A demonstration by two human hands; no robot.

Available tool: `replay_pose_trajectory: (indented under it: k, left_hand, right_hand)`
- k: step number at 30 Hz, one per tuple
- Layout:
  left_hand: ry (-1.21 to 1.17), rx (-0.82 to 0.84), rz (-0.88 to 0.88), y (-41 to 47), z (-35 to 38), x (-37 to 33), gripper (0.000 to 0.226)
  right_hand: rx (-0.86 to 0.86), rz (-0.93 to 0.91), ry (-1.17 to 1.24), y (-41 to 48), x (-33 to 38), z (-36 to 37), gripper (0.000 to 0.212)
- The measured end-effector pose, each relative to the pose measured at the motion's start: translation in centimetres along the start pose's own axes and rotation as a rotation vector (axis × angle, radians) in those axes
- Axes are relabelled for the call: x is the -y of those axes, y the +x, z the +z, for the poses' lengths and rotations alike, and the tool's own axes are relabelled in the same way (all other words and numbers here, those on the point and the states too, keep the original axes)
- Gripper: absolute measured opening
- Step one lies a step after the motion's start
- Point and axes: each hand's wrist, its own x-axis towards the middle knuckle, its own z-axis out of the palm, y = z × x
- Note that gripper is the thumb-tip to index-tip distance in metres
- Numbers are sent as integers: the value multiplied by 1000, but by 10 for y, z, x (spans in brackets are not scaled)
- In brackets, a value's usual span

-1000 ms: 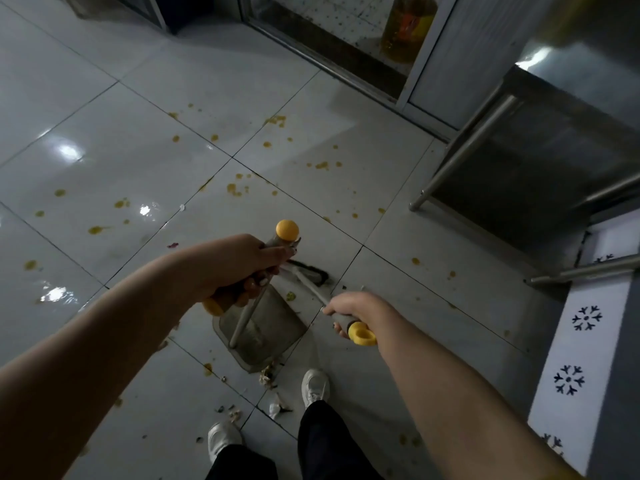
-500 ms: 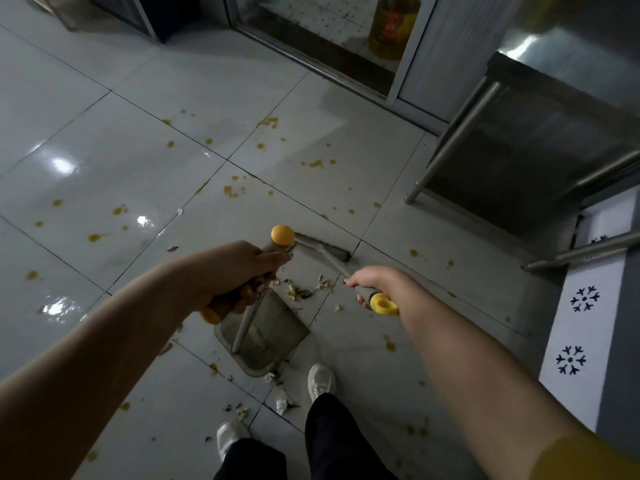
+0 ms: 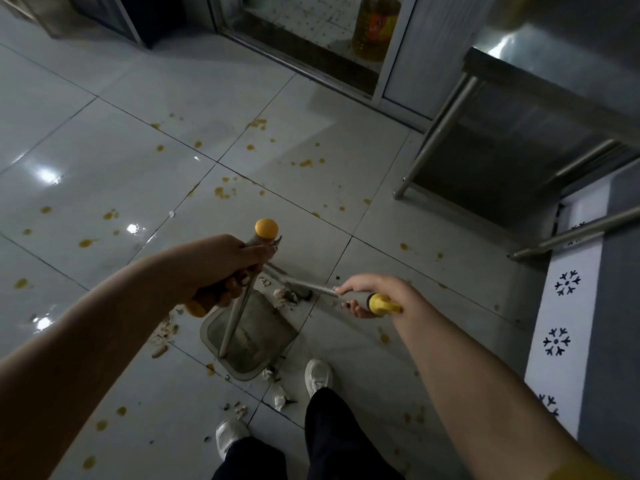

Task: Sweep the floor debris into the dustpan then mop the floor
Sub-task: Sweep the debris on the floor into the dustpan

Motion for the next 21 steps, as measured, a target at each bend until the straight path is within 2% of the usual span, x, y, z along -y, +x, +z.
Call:
replay_pose_trajectory:
  k: [3,6,9,12,14,18,21]
  left_hand:
    - [1,-2,-3,-3,1,-1,36]
    - [16,8,-13,-5,2,0,36]
    - [32,10,0,-4,6,-1,37]
    - [41,4,5,-2,12,-1,36]
    - [66,14,3,-1,14,1,37]
    - [85,32,14,1,10,12,36]
    - [116,64,28,0,4,22,37]
  right_hand:
    - [-20,-30,26,-13,-10,-22,28]
    - [-142,-53,47,-25,-20,-45,28]
    - [-265,-88,101,-28,-28,-61,15]
    - [-339,-111,99,-18,-35,-62,31]
    - [-357,-98,99,-10,-41,-57,35]
    - [-332,-39,164,1,-64,-28,17]
    - [-301,-30,224,8,-82,4,16]
